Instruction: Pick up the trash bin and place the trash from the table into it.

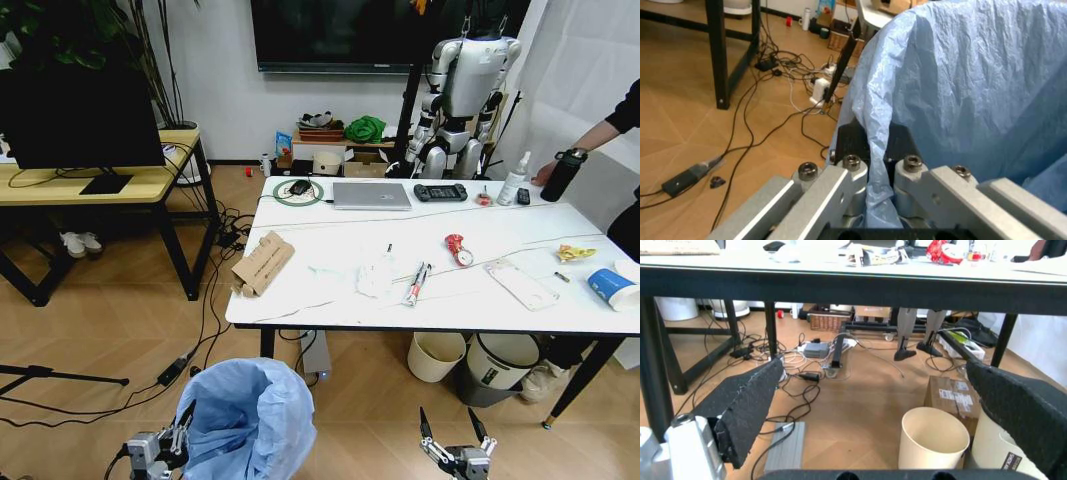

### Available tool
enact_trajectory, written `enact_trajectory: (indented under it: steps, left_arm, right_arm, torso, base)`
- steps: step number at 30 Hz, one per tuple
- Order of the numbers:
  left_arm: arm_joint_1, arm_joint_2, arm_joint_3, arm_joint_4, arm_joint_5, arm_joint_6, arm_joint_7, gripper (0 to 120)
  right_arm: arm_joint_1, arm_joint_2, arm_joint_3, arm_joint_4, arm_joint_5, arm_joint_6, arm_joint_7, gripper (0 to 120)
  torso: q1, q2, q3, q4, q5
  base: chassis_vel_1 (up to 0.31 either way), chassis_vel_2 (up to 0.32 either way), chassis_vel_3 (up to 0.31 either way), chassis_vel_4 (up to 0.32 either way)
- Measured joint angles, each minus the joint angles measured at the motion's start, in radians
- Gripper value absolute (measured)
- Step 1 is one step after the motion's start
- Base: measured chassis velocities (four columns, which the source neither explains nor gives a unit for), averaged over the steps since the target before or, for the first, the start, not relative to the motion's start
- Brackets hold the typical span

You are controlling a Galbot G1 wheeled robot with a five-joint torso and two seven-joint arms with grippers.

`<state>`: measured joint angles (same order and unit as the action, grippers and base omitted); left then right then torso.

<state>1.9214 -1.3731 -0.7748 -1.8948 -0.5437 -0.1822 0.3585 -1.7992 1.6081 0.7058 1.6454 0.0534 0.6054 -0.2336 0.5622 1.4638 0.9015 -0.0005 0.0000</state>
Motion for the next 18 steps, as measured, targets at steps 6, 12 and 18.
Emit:
enact_trajectory:
  steps: [6, 12, 18]
  left_arm:
    - [0.004, 0.0, -0.007, -0.002, -0.023, 0.026, -0.004, 0]
    - [0.033, 0.008, -0.011, -0.031, -0.038, 0.091, -0.027, 0]
    - [0.045, 0.003, -0.022, -0.05, -0.037, 0.125, -0.076, 0]
  right_arm:
    - [-0.002, -0.007, -0.01, 0.007, 0.013, -0.006, 0.002, 100]
    - [-0.011, -0.09, -0.041, 0.13, 0.132, -0.102, 0.019, 100]
    - [0.045, -0.27, -0.07, 0.245, 0.382, -0.28, 0.053, 100]
  torso:
    - [-0.001, -0.003, -0.002, -0.0002, 0.0003]
    - [-0.002, -0.005, -0.003, -0.0001, 0.0001]
    - [-0.003, -0.007, -0.004, 0.0002, 0.0006]
  base:
    - [0.0, 0.0, 0.0, 0.0]
    - [0.0, 0.0, 0.0, 0.0]
    - [0.0, 0.0, 0.0, 0.0]
